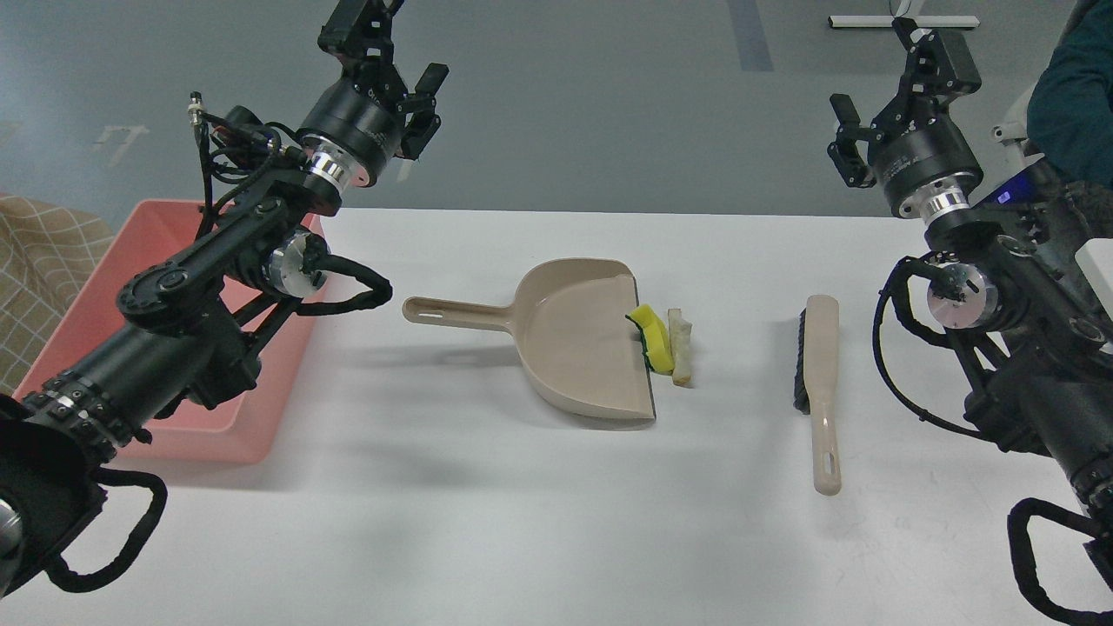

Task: Sweep and dump garbage into bin
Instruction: 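Lower the left gripper from above the pink bin toward the dustpan handle, then grasp the beige dustpan handle with the left gripper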

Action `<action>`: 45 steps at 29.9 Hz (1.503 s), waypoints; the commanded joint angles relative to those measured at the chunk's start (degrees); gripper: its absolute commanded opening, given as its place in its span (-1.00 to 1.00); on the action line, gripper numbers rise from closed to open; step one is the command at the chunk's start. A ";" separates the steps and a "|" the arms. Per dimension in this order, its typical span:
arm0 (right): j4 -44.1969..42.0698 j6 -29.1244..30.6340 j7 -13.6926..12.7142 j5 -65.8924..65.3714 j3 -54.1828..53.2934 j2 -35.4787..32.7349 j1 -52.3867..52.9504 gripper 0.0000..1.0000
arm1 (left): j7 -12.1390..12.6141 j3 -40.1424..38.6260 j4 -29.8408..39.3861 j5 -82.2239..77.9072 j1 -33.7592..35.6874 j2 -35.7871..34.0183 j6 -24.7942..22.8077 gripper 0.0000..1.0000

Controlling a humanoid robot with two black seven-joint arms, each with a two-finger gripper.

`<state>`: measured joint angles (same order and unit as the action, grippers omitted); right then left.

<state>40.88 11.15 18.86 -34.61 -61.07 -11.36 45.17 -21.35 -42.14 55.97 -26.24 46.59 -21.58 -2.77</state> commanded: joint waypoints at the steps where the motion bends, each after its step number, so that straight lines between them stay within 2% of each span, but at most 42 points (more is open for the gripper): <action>1: -0.01 0.01 0.03 -0.02 -0.01 0.02 0.18 1.00 | -0.01 3.27 5.27 -0.04 -0.01 -3.98 -0.21 0.96; 8: 0.08 0.01 0.03 0.06 1.39 -0.07 0.45 1.00 | -0.01 7.77 15.83 -0.04 -0.10 -12.33 -0.22 0.96; 15: 0.08 -0.08 0.21 -0.02 2.28 0.02 0.36 1.00 | 0.17 8.39 27.33 -1.26 -2.47 -20.94 1.01 0.96; 16: 0.08 -0.08 0.21 -0.02 2.28 0.02 0.36 1.00 | 0.17 8.39 27.35 -1.27 -2.47 -20.96 1.02 0.96; 21: -0.01 -0.08 0.30 -0.20 2.36 0.20 0.27 1.00 | 0.17 8.39 36.13 -7.14 -6.85 -27.54 2.42 0.96; 24: -0.01 -0.25 0.29 -0.20 2.36 0.20 0.36 1.00 | 0.17 8.47 38.33 -11.53 -9.75 -28.34 3.73 0.96; 27: -0.01 -0.34 0.30 -0.20 2.36 0.20 0.45 1.00 | 0.26 9.70 40.00 -17.77 -13.36 -28.43 6.37 0.96; 34: -0.01 -0.43 0.30 -0.20 2.36 0.20 0.45 1.00 | 1.22 11.02 40.98 -28.69 -19.34 -27.81 8.84 0.96; 39: -0.01 -0.43 0.47 -0.20 2.45 0.46 0.45 1.00 | 2.10 12.43 40.10 -32.82 -22.59 -27.64 9.54 0.96; 45: -0.10 -0.43 0.47 -0.20 2.45 0.46 0.45 1.00 | 2.89 12.95 37.55 -38.70 -26.20 -24.21 10.86 0.96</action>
<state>40.82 10.72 19.33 -34.79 -58.64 -10.91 45.61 -18.79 -29.33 94.81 -62.48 21.87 -47.33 7.73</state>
